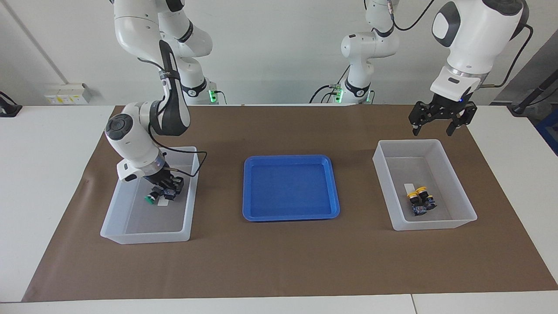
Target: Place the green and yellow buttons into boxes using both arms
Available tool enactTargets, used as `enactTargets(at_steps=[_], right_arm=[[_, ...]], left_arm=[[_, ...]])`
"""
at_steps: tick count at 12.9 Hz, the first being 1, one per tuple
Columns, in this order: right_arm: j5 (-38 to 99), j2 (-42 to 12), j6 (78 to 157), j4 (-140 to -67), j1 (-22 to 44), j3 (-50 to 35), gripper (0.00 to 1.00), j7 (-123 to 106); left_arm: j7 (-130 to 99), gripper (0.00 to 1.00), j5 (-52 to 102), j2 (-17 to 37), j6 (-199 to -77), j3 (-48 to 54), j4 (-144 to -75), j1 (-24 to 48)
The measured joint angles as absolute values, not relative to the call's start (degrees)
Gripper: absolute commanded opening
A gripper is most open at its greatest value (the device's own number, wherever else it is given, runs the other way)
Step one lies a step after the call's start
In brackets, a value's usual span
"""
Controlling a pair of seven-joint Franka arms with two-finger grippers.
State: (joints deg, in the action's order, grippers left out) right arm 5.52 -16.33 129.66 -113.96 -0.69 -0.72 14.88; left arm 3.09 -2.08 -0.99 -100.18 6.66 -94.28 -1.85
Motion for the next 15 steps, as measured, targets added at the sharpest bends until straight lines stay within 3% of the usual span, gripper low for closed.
enactTargets(at_steps=[5,9,15], right_arm=[[5.4,-15.5,127.8,-112.0,-0.7,-0.7,1.00,14.9],[-2.2,-11.1,119.7,-106.5,-0.7,-0.4,1.00,14.8],[-3.0,-3.1,110.6,-104.6,-0.4,-1.0,1.00,14.8]], left_arm=[[3.0,1.00,-0.8,-0.6,-96.5,6.2,-93.0,-2.1],[2.9,1.00,-0.8,-0.6,-96.4,6.1,-93.0,-2.5],[2.9,1.00,-0.7,-0.6,-95.2,6.2,-92.2,-2.5]])
